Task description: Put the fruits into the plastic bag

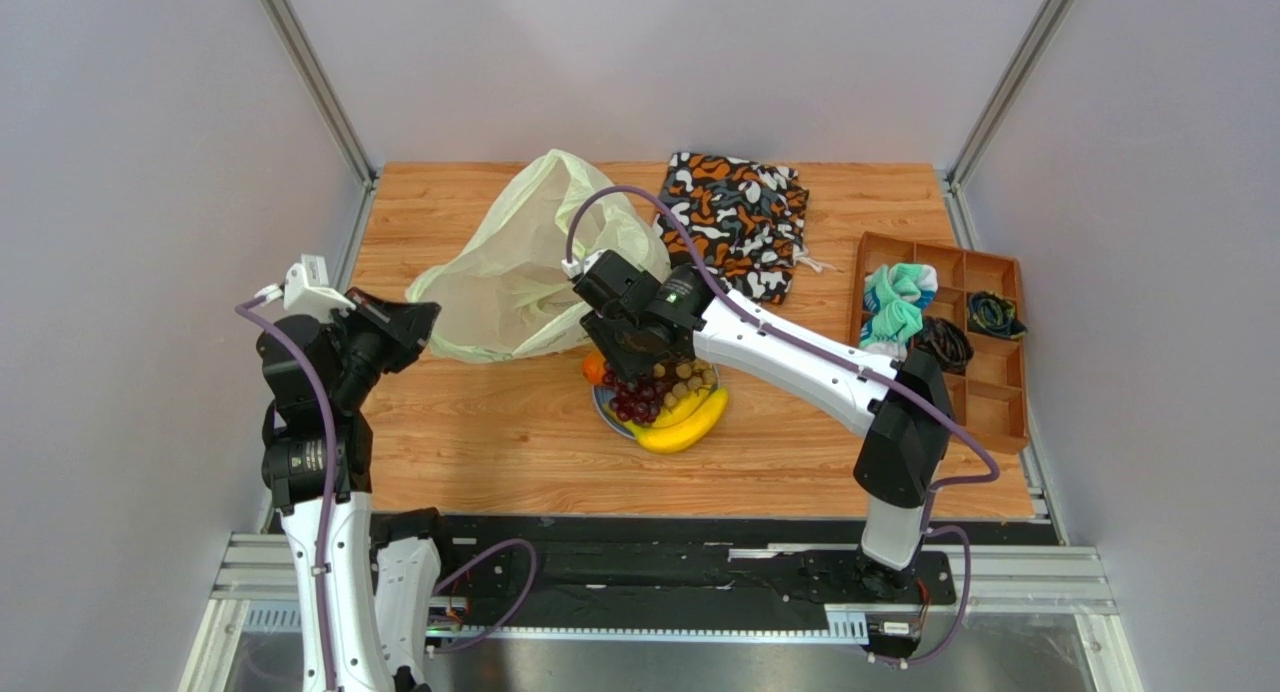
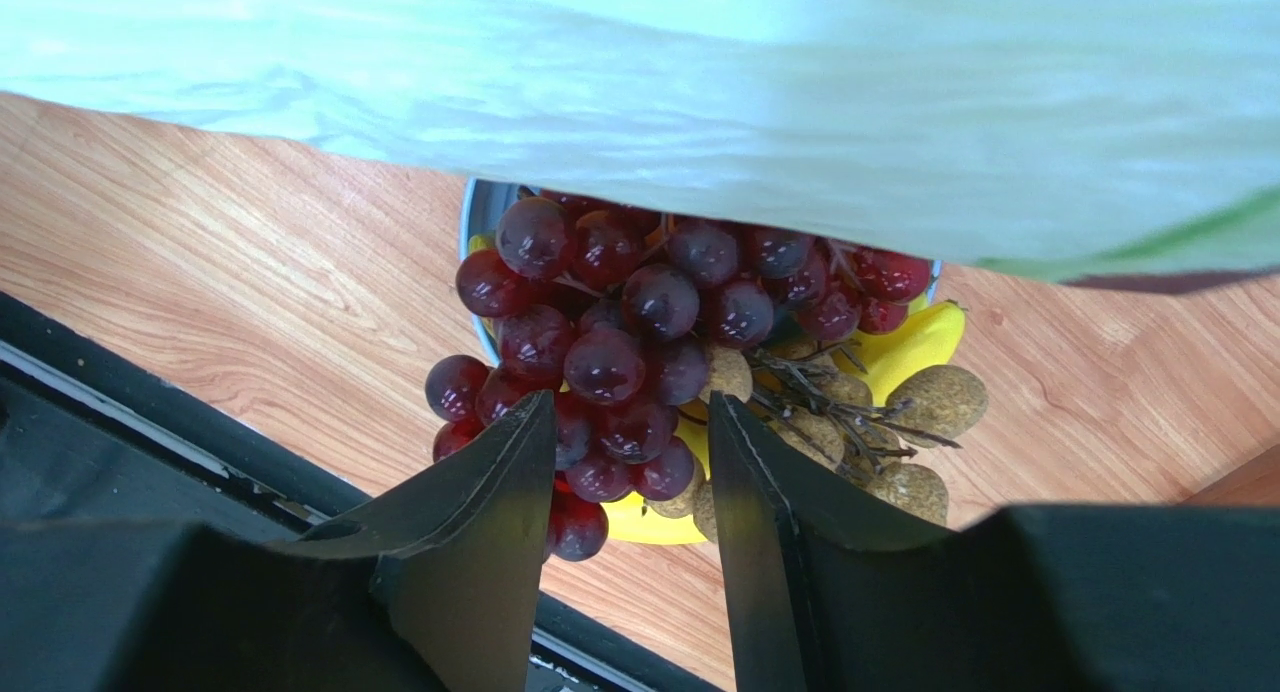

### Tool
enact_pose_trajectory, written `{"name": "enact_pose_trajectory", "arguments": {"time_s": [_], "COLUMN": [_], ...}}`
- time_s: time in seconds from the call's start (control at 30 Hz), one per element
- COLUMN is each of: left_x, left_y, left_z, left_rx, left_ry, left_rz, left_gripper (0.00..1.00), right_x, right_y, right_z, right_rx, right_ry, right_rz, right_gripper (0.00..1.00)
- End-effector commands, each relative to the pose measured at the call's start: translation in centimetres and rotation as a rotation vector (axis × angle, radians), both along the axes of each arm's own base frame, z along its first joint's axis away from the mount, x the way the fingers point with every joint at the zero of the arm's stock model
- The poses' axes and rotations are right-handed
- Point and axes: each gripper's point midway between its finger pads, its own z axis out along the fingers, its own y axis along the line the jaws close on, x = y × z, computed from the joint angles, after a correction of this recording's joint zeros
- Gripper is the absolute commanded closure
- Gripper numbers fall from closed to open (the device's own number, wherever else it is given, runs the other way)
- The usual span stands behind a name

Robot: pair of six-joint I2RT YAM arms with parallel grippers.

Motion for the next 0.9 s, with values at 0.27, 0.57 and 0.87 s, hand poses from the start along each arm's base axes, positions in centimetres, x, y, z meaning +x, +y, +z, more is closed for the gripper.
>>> {"name": "enact_pose_trajectory", "arguments": {"time_s": [0.27,0.57,0.87], "left_x": [-0.3,-0.4,-0.5], "left_y": [-0.6,-0.6,-0.6], "left_z": [0.7,0.8,0.6], "left_rx": [-0.018,-0.02,-0.021], "left_ry": [-0.04,-0.043,-0.04], "left_rz": [-0.02,-0.018,-0.016], "left_gripper": [1.0,1.0,1.0], "right_x": [-0.3,-0.1,0.1], "right_y": [1.3,1.4,1.4], "right_z": [0.3,-0.5,-0.9], "right_rx": [-0.013,-0.043,-0.056], "right_ry": [-0.008,-0.004,-0.008], "right_rz": [0.045,0.054,0.059], "right_gripper": [0.56,0.59,0.64]}}
